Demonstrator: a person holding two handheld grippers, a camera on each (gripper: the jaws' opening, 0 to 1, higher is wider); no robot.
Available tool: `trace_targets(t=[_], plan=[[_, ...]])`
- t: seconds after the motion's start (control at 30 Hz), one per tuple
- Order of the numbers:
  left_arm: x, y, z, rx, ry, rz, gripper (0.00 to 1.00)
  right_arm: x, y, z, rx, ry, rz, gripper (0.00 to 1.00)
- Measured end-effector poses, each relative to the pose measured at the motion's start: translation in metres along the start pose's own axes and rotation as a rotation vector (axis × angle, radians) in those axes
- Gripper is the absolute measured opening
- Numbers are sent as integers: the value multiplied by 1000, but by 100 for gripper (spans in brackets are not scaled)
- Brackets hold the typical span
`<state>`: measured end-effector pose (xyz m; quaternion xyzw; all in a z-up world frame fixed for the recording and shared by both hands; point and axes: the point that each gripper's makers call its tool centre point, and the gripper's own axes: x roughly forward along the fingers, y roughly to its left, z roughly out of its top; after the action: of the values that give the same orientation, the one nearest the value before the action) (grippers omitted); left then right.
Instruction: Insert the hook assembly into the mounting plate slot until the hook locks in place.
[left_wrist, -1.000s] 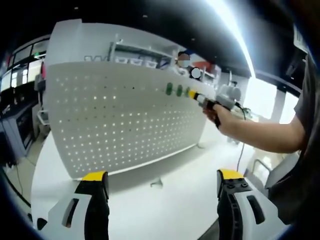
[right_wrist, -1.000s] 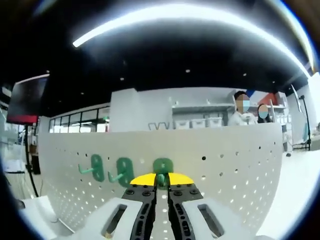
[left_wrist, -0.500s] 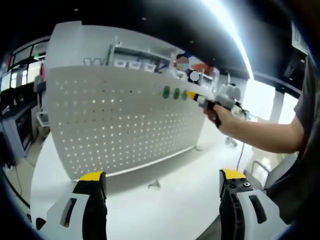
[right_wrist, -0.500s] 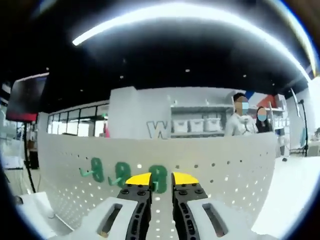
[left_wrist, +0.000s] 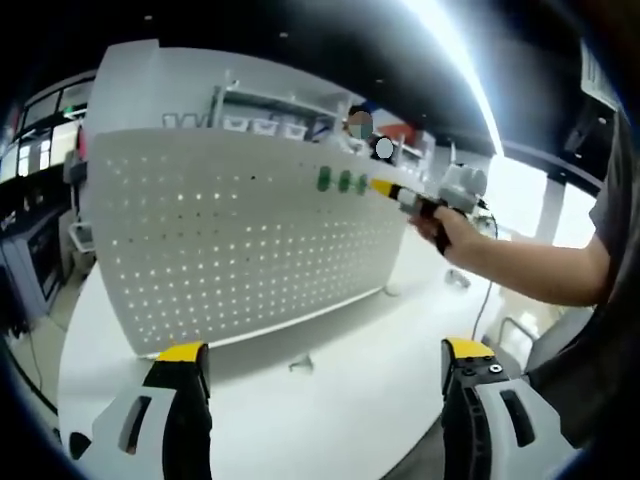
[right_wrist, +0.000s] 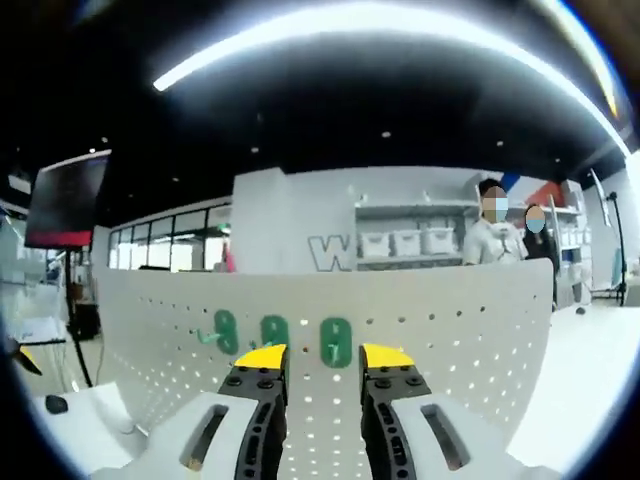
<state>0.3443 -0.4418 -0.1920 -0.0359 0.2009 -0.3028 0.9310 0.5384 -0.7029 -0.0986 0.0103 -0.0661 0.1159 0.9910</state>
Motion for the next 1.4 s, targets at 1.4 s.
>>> trace_targets(t=[1.4], plan=[[10,-15,-56,38,157,-74,100,-172,110,-138,32,540,291,52]])
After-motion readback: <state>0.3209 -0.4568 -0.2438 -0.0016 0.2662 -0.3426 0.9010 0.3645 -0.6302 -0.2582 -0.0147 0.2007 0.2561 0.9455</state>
